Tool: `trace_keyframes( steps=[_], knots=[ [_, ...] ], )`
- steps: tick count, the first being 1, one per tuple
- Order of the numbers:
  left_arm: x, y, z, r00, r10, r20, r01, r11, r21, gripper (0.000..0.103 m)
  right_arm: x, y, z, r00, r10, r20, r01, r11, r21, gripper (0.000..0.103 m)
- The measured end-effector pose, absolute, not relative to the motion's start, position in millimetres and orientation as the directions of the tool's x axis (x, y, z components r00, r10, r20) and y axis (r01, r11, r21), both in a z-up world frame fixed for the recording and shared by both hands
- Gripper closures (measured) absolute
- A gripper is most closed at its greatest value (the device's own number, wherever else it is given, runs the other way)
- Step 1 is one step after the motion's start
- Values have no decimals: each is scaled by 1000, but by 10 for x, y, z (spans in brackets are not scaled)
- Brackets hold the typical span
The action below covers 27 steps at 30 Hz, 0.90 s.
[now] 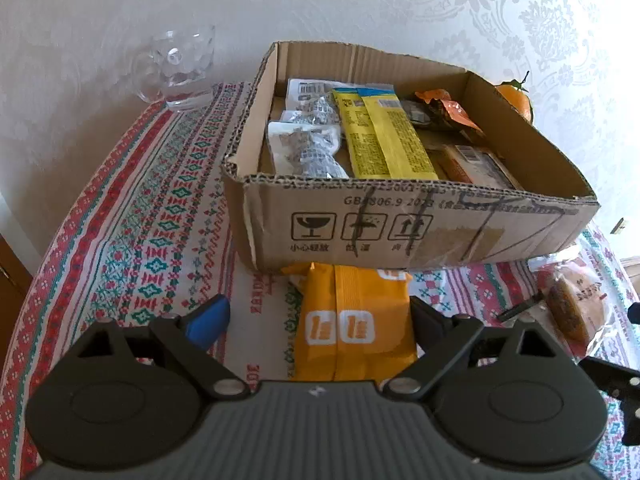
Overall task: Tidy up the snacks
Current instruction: 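Grasp the orange square packet with the left gripper while the right lowers onto the cake packet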
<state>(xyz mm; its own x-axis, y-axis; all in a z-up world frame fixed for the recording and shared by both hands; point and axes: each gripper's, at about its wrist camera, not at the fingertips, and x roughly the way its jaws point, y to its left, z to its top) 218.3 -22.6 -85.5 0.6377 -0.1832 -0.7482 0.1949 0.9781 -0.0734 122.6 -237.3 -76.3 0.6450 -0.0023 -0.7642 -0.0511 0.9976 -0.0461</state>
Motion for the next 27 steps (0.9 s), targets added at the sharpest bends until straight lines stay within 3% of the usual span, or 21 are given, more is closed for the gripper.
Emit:
trace_keyframes(
  steps=[16, 27],
  knots=[
    [2078, -270, -844, 632, -182, -753, 201, 977, -68, 12, 1540, -2470, -811, 674, 53, -737, -54, 998, 22, 2],
    [2055, -294, -778, 638, -219, -739, 220, 971, -97, 35, 1590, -2463, -859, 669, 49, -742, -31, 999, 38, 26]
  ],
)
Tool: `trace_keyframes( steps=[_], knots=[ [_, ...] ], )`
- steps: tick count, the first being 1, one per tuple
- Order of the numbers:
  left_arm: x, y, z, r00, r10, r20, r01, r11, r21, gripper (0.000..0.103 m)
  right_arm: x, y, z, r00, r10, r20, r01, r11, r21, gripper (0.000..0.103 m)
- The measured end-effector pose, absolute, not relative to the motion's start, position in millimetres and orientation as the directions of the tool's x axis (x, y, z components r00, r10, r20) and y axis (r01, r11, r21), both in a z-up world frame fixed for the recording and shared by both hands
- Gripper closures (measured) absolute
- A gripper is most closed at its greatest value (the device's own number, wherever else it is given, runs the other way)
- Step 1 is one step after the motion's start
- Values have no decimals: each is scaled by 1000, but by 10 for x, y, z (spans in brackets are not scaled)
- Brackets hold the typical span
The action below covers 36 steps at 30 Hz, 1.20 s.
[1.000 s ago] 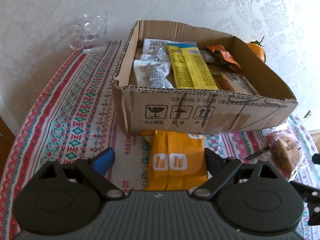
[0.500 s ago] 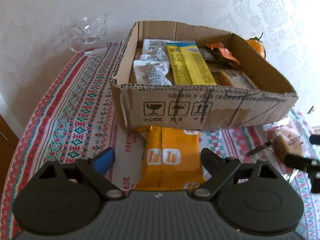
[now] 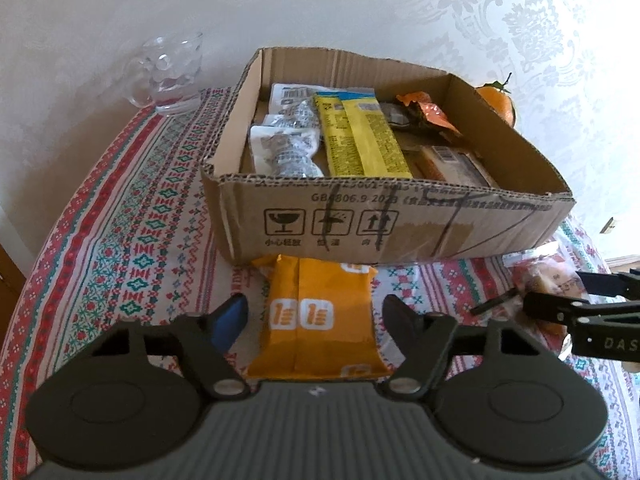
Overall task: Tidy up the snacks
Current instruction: 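Grasp the orange square packet with the left gripper while the right lowers onto the cake packet, then drop the orange packet into the box with the left gripper while the right lifts the cake packet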
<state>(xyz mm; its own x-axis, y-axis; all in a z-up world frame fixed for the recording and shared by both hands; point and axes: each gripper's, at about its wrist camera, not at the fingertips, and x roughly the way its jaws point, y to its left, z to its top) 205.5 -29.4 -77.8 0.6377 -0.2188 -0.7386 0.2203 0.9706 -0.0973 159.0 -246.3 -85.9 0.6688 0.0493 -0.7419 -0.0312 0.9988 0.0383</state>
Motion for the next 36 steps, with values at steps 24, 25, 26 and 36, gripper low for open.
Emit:
trace_keyframes(
  steps=[24, 25, 26, 36],
  knots=[
    [1889, -225, -564, 606, -276, -746, 305, 947, -103, 56, 1328, -2400, -585, 670, 50, -741, -74, 997, 1, 41],
    [1867, -214, -542, 602, -283, -747, 311, 944, -108, 56, 1303, -2397, -555, 671, 50, -739, -79, 997, -4, 41],
    [1841, -200, -512, 597, -292, -747, 318, 941, -114, 56, 1277, -2392, -524, 674, 49, -737, -84, 996, -11, 41],
    [1685, -153, -234, 563, -362, -743, 381, 912, -155, 56, 1118, -2292, -205, 686, 106, -720, -167, 986, -14, 41]
  ],
)
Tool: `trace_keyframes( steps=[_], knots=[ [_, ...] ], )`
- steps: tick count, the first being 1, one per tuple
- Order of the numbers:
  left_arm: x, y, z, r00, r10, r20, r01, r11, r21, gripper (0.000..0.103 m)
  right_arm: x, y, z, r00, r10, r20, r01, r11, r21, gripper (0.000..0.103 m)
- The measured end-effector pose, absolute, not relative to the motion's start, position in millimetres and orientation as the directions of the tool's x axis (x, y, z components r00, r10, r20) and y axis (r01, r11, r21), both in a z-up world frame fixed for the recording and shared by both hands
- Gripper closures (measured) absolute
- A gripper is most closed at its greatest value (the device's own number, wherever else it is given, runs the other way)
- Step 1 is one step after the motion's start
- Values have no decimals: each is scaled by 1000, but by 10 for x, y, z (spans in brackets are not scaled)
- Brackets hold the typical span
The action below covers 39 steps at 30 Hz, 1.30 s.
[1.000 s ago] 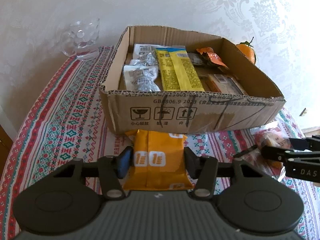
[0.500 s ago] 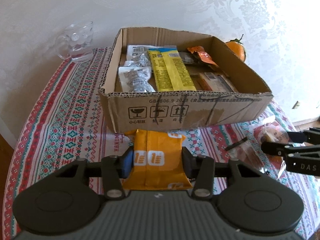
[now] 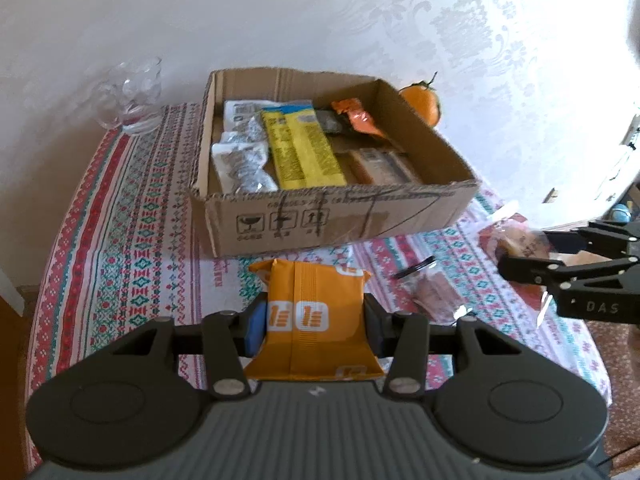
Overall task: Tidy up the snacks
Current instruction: 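Drop the orange packet into the box with the left gripper while the right lifts the cake packet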
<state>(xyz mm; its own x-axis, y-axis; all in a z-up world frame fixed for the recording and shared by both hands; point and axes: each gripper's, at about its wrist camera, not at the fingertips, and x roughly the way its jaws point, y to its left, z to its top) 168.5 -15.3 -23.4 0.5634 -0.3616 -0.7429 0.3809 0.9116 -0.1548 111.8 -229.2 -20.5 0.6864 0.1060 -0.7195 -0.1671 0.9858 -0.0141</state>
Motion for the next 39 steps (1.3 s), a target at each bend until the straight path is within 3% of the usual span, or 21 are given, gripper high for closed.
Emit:
trace_keyframes(
  steps=[16, 25, 27, 29, 39],
  knots=[
    [2343, -234, 277, 659, -352, -665, 342, 927, -151, 56, 1297, -2096, 104, 731, 156, -665, -239, 970, -35, 41],
    [2862, -384, 172, 672, -347, -654, 308, 934, -179, 55, 1374, -2130, 112, 736, 147, -661, -226, 974, -35, 41],
    [2908, -406, 97, 663, -336, -669, 295, 938, -180, 46, 1374, -2129, 107, 735, 145, -662, -224, 974, -35, 41],
    [2888, -402, 30, 661, -319, -680, 273, 945, -178, 23, 1370, -2129, 100, 735, 143, -663, -224, 974, -39, 41],
    [2385, -154, 48, 695, -321, -643, 292, 944, -155, 11, 1425, -2087, 84, 730, 141, -668, -220, 975, -35, 41]
  ],
)
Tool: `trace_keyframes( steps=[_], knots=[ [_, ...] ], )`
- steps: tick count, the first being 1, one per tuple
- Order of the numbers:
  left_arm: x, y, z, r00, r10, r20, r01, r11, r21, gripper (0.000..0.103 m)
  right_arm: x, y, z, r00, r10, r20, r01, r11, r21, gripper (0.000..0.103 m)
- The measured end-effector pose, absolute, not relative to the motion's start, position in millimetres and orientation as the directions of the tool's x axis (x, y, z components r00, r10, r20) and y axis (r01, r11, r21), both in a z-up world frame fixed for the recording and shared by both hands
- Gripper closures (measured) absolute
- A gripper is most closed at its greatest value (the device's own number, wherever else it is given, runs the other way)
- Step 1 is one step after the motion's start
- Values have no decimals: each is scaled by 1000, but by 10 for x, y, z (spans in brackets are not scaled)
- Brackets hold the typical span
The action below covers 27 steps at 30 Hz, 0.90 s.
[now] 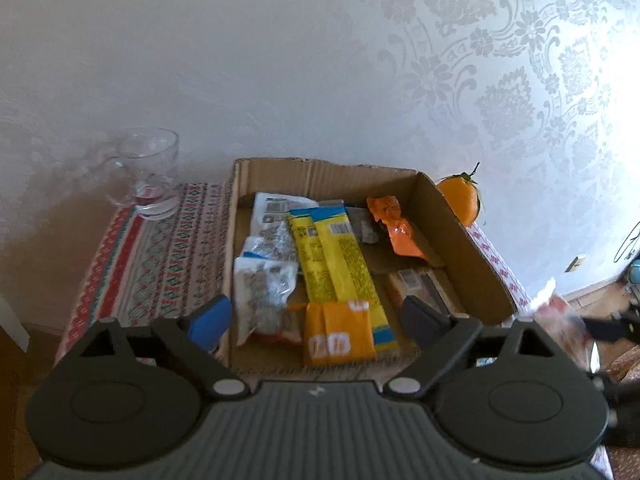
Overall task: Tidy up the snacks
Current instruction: 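Drop the orange packet into the box with the left gripper while the right lifts the cake packet, then carry the round cake packet over the box with the right gripper while the left withdraws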
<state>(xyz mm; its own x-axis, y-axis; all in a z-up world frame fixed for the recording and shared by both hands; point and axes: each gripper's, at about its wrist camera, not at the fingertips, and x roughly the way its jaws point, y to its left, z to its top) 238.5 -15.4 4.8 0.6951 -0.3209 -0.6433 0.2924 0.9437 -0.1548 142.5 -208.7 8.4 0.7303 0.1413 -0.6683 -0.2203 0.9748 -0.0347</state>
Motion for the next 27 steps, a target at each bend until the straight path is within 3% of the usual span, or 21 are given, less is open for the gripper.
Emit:
trace_keyframes(
  steps=[8, 27],
  knots=[
    [1940, 111, 20, 737, -235, -633, 240, 968, -80, 11, 1575, -1978, 128, 726, 150, -671, -227, 973, -28, 41],
    [1586, 626, -220, 725, -196, -661, 170, 980, -105, 11, 2626, -1365, 11, 661, 169, -731, -265, 964, -18, 41]
  ],
)
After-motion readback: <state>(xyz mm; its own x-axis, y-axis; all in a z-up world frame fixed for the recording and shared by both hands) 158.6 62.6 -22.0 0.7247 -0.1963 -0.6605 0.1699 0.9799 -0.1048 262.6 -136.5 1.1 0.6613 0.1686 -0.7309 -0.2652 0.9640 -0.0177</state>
